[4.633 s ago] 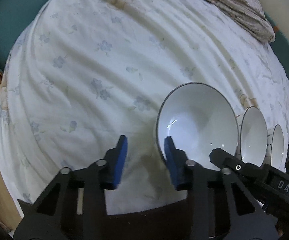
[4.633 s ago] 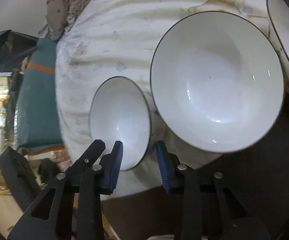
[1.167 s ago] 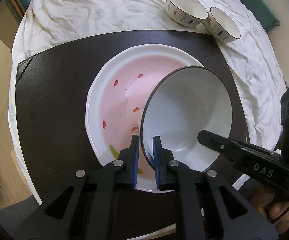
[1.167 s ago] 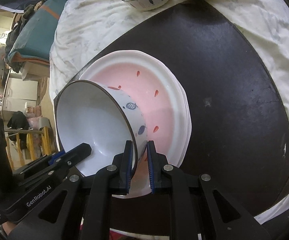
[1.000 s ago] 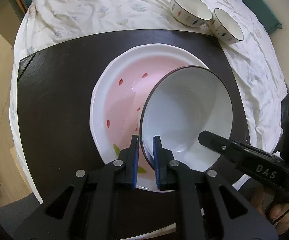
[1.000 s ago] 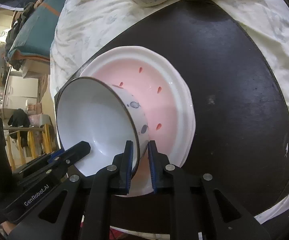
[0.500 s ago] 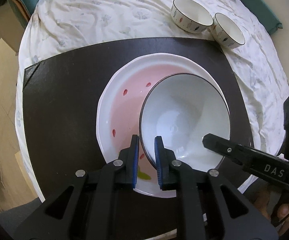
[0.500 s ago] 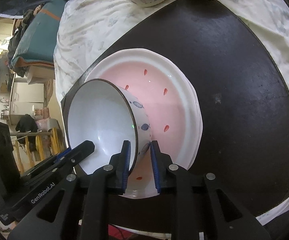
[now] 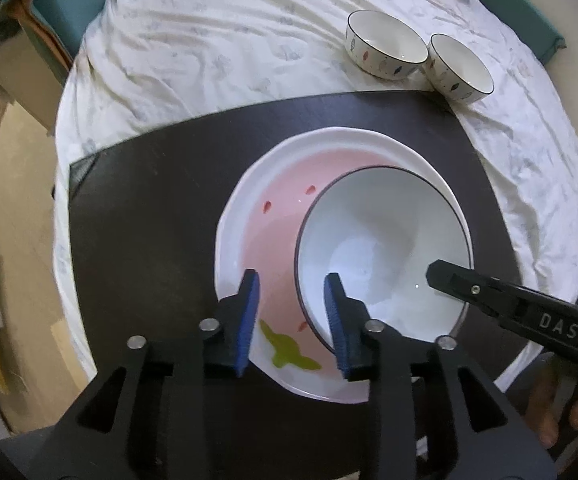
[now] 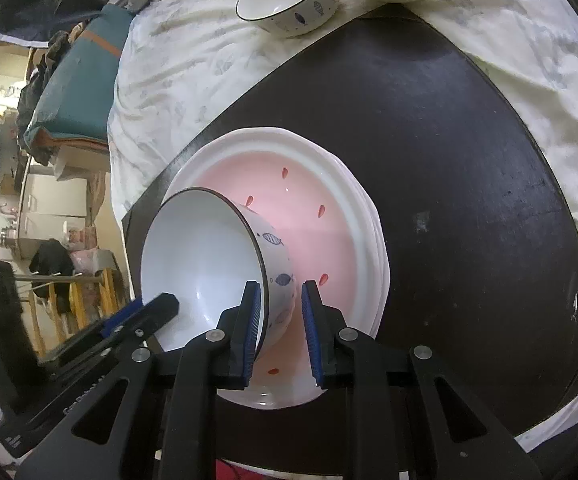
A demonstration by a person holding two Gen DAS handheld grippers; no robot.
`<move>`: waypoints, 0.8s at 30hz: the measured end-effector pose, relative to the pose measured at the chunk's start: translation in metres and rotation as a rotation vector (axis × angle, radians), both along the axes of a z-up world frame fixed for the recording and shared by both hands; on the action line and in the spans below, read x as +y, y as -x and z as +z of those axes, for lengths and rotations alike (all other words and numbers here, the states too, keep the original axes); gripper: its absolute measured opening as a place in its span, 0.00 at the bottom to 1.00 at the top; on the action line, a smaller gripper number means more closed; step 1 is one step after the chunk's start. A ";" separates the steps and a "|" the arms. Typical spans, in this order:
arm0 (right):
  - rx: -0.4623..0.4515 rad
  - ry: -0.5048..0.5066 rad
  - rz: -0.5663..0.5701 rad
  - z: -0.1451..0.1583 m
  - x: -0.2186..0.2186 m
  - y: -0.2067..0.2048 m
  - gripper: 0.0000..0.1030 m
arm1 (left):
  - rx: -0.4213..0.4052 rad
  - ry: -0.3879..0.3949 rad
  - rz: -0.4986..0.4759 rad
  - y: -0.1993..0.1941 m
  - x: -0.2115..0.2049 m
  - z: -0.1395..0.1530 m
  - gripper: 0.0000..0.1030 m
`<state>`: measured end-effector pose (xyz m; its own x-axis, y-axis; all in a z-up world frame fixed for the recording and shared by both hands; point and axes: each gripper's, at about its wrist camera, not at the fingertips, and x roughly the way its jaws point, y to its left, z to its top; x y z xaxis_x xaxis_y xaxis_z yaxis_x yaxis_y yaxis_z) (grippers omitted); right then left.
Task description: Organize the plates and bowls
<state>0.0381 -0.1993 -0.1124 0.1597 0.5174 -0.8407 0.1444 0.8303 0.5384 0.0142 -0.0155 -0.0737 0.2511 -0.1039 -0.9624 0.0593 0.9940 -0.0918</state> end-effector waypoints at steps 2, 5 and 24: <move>-0.007 0.007 0.007 0.001 0.001 0.000 0.24 | -0.017 -0.008 0.001 0.000 0.000 0.003 0.37; -0.022 0.023 0.014 0.004 0.001 0.002 0.24 | -0.047 -0.026 0.005 0.001 0.001 0.007 0.41; -0.134 0.029 0.001 0.031 -0.007 0.000 0.56 | -0.183 0.000 0.016 0.000 0.009 0.039 0.59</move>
